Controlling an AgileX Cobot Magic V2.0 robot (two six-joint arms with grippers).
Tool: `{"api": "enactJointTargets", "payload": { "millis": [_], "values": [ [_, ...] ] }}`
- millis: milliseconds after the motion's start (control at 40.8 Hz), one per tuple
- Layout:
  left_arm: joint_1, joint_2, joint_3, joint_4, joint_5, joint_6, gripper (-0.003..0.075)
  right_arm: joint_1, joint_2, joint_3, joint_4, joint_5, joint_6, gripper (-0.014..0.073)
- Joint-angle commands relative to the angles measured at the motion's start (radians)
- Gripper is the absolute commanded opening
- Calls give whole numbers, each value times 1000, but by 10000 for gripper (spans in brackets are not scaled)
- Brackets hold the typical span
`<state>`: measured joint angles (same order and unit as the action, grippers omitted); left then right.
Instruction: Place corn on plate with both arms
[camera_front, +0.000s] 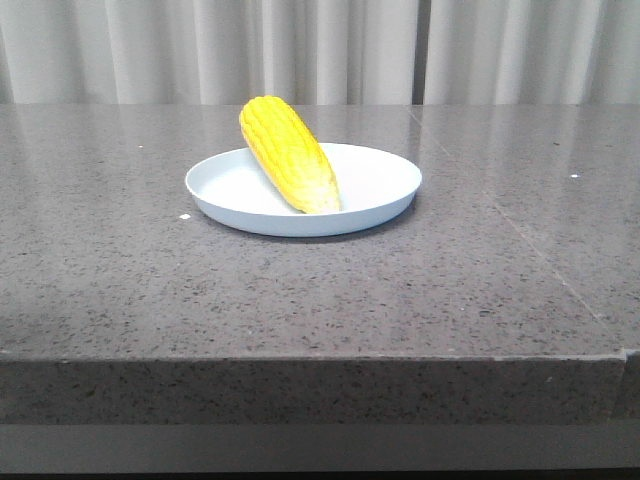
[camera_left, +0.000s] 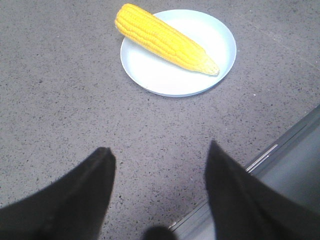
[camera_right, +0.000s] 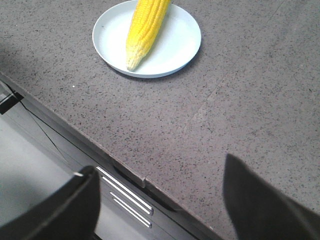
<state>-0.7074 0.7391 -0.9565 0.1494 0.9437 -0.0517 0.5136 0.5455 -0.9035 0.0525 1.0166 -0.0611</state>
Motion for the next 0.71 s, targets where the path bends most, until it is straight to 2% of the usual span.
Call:
{"api": "enactJointTargets", "payload": {
  "millis": [0, 98, 172, 294, 687],
  "values": [
    [-8, -2, -24, 5, -70, -11, 251, -2, 4, -22, -8, -76, 2, 374],
    [-8, -2, -24, 5, -70, -11, 145, -2, 4, -22, -8, -76, 2, 174],
    [-8, -2, -24, 5, -70, -11, 73, -2, 4, -22, -8, -76, 2, 57],
    [-8, -2, -24, 5, -70, -11, -14, -2, 4, -22, -8, -77, 2, -82],
    [-8, -2, -24, 5, -70, -11, -20, -2, 4, -22, -7, -84, 2, -87]
  ]
}}
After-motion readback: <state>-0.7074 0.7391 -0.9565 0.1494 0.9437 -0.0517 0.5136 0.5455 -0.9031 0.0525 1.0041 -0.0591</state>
